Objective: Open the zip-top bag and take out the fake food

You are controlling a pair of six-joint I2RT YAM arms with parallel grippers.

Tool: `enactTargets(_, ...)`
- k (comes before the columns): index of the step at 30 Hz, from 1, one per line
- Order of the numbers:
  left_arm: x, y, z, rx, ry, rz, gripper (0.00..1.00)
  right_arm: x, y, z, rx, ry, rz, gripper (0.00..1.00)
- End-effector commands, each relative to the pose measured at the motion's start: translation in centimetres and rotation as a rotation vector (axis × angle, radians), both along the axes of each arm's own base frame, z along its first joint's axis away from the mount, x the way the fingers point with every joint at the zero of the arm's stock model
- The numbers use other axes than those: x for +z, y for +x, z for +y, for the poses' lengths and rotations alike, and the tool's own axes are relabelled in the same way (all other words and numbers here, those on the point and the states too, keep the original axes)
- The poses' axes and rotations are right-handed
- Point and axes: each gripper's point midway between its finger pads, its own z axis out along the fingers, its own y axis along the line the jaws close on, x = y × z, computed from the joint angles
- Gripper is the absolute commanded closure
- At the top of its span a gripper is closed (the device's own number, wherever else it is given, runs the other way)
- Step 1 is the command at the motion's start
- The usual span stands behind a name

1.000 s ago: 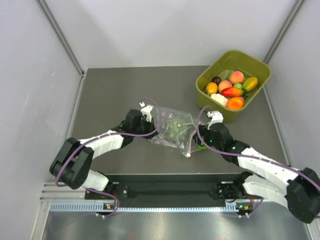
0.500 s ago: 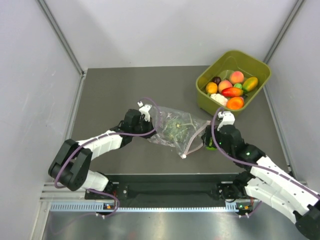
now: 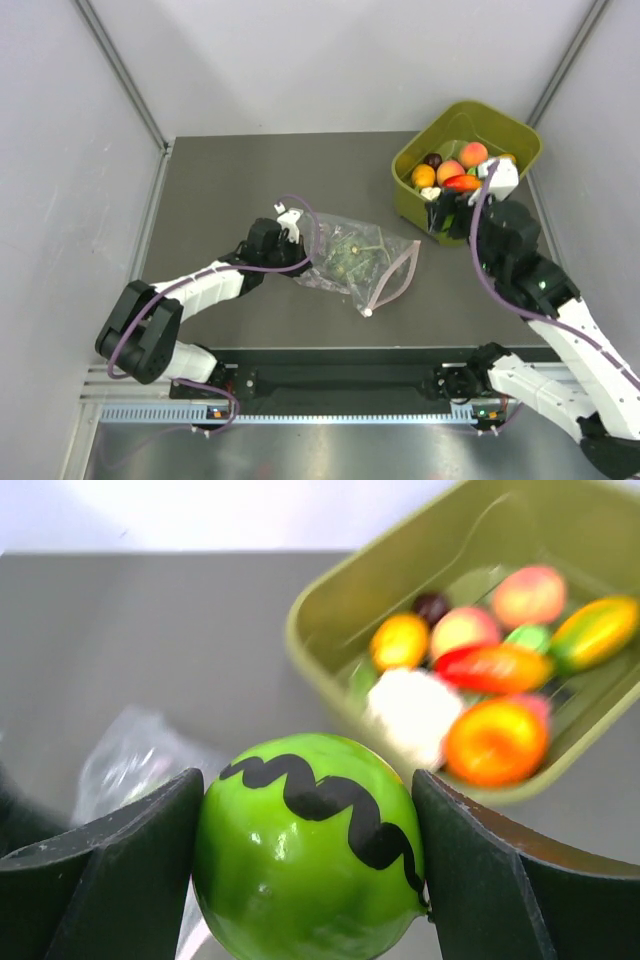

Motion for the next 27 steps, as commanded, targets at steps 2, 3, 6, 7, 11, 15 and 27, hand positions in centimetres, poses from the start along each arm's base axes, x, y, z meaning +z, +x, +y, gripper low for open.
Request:
enactTargets(2,1.3,0.1,0.0,0.001,-0.036,-0.038,1.00,3.0,6.6,-2.6,-0.017,-0.035,-0.050,0.52)
enactTargets(3,1.6,0.0,-0.1,-0.002,-0.041,-0.044,1.00,4.0,7.8,-3.3,-0.016,-0.013,-0.064,0.53)
enactTargets(6,1.6,0.0,-0.1,-0.004,-0.046,-0.046,1.00,4.1,12.3,-6.4,-0.076,0.005,-0.045,0.55)
enactTargets(7,1.6,0.0,-0.1,-0.005,-0.046,-0.045,1.00,2.8,14.1,-7.8,-0.110,0.003,-0.007,0.55)
enactTargets(11,1.6,0.0,-0.2,-0.010,-0.047,-0.044,1.00,2.3,18.0,-10.5,-0.159,0.021,-0.003,0.56)
enactTargets(15,1.4,0.0,-0.2,-0.013,-0.045,-0.041,1.00,0.1,20.2,-11.3,-0.149,0.016,0.023,0.40)
enactTargets(27,1.2,0.0,-0.3,-0.020,-0.049,-0.033,1.00,0.9,18.2,-9.6,-0.059,0.022,-0.023,0.00)
